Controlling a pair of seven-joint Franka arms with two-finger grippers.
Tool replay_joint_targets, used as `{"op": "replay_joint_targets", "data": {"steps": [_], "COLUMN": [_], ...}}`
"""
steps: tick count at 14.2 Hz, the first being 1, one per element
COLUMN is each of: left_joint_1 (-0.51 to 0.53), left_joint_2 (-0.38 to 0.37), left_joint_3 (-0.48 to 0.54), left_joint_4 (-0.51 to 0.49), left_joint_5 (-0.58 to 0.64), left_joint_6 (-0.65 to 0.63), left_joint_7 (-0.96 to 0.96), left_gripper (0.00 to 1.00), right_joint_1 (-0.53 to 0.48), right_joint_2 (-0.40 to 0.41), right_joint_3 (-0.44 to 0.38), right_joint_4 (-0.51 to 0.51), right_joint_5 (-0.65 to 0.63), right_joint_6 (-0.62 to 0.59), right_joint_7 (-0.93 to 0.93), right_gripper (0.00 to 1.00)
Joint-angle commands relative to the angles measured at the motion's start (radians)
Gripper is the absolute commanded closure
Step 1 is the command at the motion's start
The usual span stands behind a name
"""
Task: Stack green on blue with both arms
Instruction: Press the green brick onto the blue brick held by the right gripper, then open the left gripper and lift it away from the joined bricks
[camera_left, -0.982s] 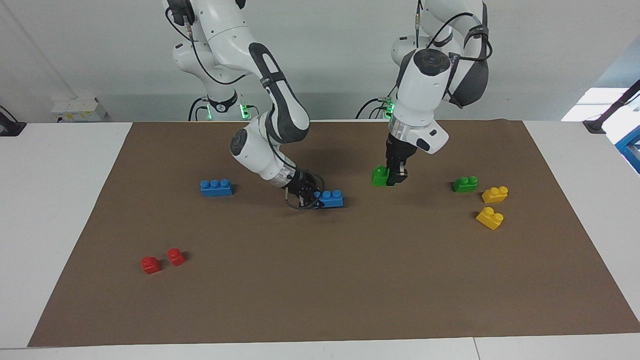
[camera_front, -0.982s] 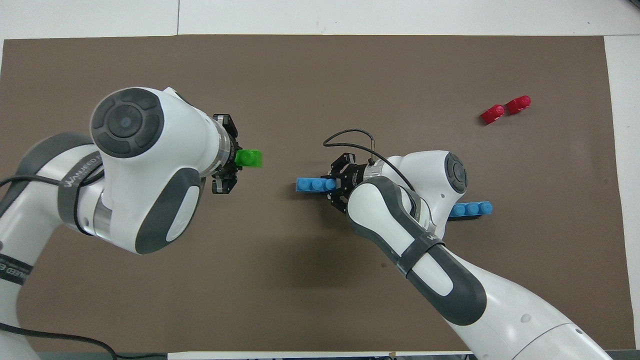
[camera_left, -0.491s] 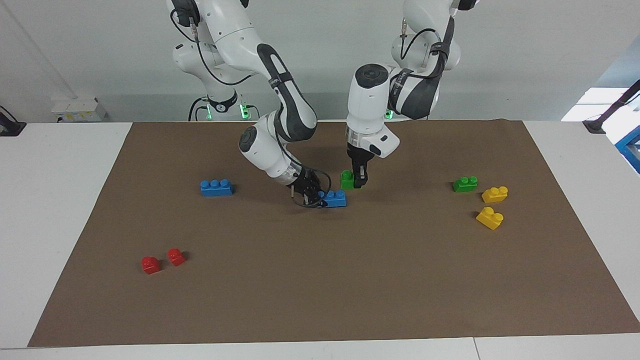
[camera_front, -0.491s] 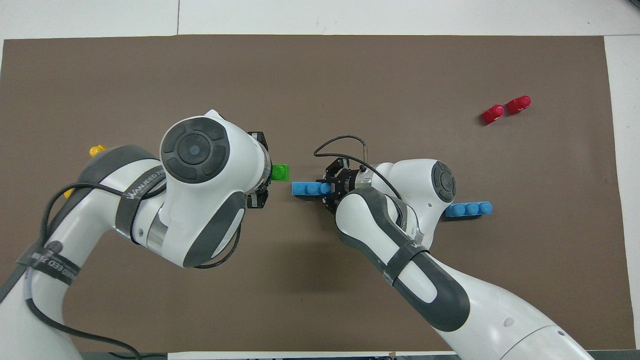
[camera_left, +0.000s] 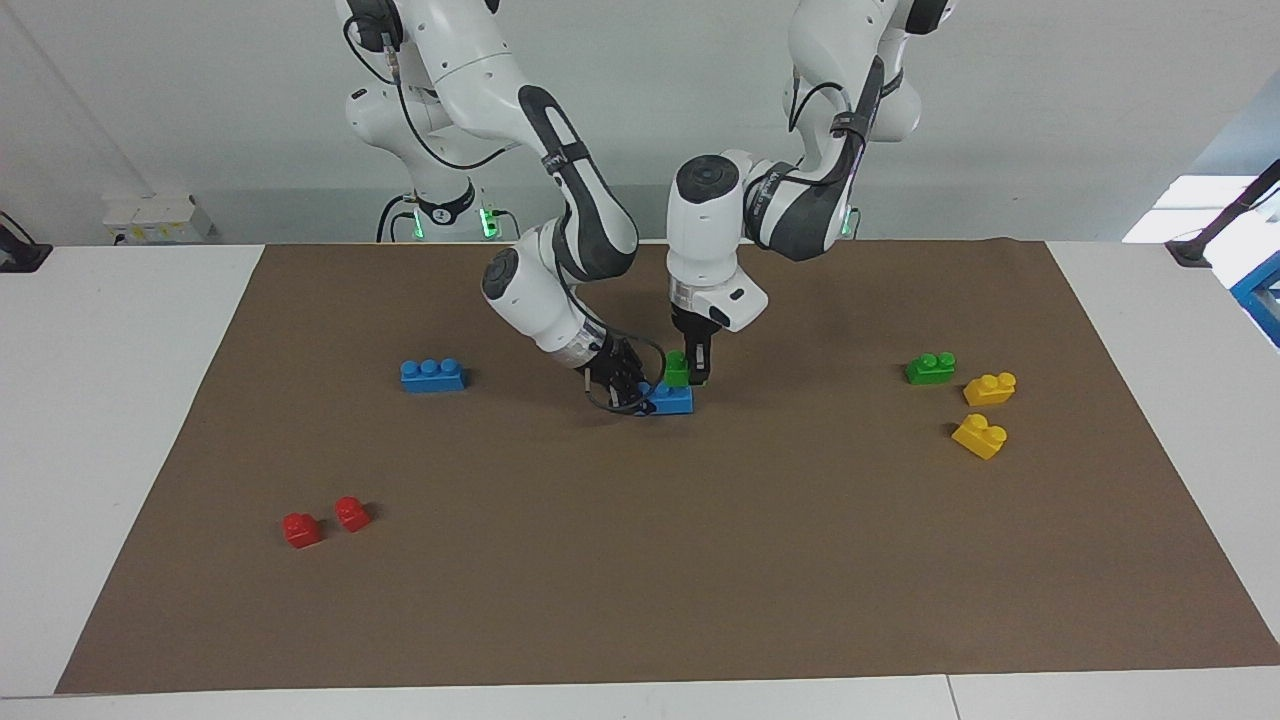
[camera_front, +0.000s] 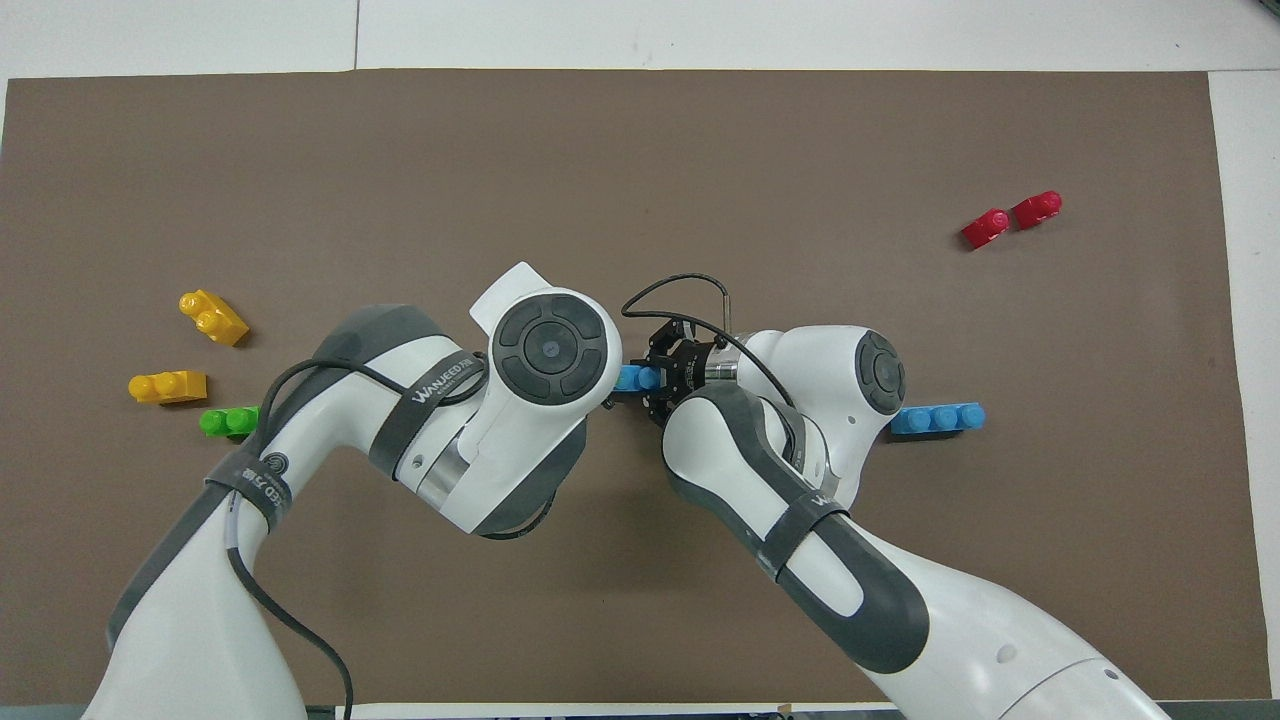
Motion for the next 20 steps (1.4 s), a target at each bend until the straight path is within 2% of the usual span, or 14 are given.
{"op": "replay_joint_targets", "data": {"steps": [1,7,10,17,18,19,20], "left_joint_1": [-0.020,-0.037,-0.037,-0.030,-0.033,-0.033,-0.033], "left_joint_2": [0.009,0.009,0.022,0.032,0.032,0.029,0.019], "left_joint_3": [0.012,0.012,0.012,0.012,0.012,0.012,0.011], "left_joint_4": [-0.017,-0.059,-0.074,-0.088,-0.088,-0.083,-0.083], "left_joint_5": [0.033,0.037,0.094,0.146,0.145,0.145,0.145], "left_joint_6": [0.040,0.067,0.104,0.124,0.121,0.110,0.109], "left_joint_7": [-0.032,-0.058,-0.116,-0.105,-0.104,-0.104,-0.096], "left_gripper": [1.00,1.00,1.00,1.00,0.93,0.17,0.00], "right_joint_1": [0.035,0.035,0.035,0.035,0.035,0.035,0.035], "right_joint_2": [0.080,0.079,0.079,0.077,0.077,0.077,0.077], "right_joint_3": [0.012,0.012,0.012,0.012,0.012,0.012,0.012], "right_joint_4": [0.001,-0.013,-0.021,-0.028,-0.030,-0.031,-0.031], "right_joint_5": [-0.004,-0.007,-0.007,-0.007,-0.007,-0.007,-0.007], "right_joint_6": [0.032,0.047,0.054,0.054,0.055,0.055,0.055], "right_joint_7": [-0.027,-0.031,-0.040,-0.047,-0.047,-0.047,-0.047], "right_gripper": [1.00,1.00,1.00,1.00,1.00,1.00,1.00]}}
